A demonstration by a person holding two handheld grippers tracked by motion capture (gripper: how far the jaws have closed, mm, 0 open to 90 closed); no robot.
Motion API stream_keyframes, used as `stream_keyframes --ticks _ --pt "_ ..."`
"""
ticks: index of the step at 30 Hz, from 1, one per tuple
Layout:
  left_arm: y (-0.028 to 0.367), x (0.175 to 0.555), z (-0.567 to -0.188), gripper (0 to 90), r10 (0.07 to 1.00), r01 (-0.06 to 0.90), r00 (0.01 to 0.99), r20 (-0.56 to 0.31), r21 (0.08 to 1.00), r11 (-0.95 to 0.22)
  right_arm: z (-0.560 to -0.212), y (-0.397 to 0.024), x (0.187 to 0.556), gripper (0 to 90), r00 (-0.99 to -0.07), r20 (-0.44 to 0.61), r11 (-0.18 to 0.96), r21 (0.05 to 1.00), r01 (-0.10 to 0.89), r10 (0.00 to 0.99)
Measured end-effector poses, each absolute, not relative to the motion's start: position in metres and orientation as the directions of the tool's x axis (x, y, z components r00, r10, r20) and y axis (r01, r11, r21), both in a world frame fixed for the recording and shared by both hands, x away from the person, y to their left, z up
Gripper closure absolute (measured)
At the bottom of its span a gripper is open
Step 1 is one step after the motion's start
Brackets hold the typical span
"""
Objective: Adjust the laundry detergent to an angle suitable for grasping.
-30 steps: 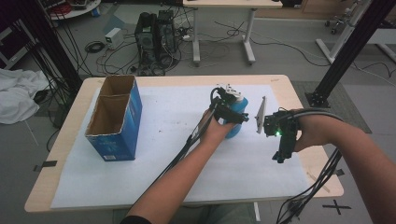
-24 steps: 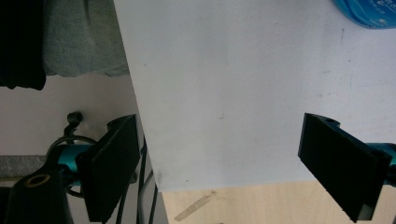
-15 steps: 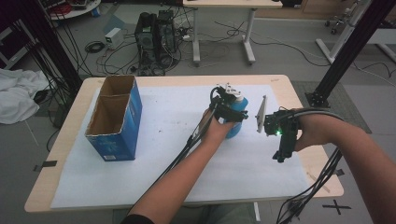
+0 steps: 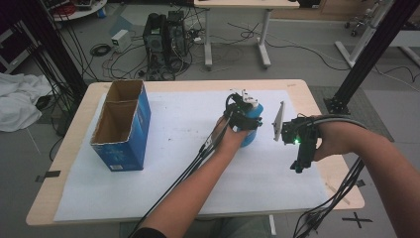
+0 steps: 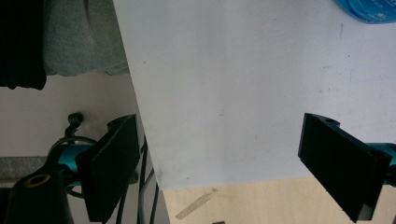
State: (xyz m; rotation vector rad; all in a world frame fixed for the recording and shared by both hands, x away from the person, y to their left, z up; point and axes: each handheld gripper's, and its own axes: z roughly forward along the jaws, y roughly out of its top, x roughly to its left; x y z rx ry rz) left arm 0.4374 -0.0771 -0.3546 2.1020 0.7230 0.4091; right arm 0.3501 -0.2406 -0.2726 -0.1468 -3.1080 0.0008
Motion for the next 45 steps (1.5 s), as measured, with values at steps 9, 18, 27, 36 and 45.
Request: stream_keyframes --ticks 9,18,27,36,45 --pt "-0.077 0.437 -0.352 44.4 0.627 0.346 0.778 0.038 0.807 -0.478 -0.273 -0.237 0.349 12.0 -0.996 0.032 0.996 -0.007 0.087 0.087" --pt "-0.066 0.436 -0.338 45.0 0.606 0.312 0.794 0.048 0.824 -0.473 -0.274 -0.234 0.348 12.0 -0.994 0.035 0.995 -0.006 0.099 0.099" --pt "-0.046 0.432 -0.316 45.0 0.567 0.267 0.82 0.073 0.829 -0.492 -0.274 -0.229 0.35 12.0 -0.997 0.032 0.998 -0.011 0.068 0.068" --pt "-0.02 0.425 -0.293 45.0 0.487 0.222 0.871 0.06 0.838 -0.499 -0.272 -0.225 0.347 12.1 -0.998 0.027 0.998 -0.005 0.064 0.064" --pt "0.008 0.422 -0.276 44.9 0.416 0.189 0.908 0.04 0.849 -0.494 -0.27 -0.219 0.344 12.0 -0.998 0.024 0.998 -0.006 0.063 0.063"
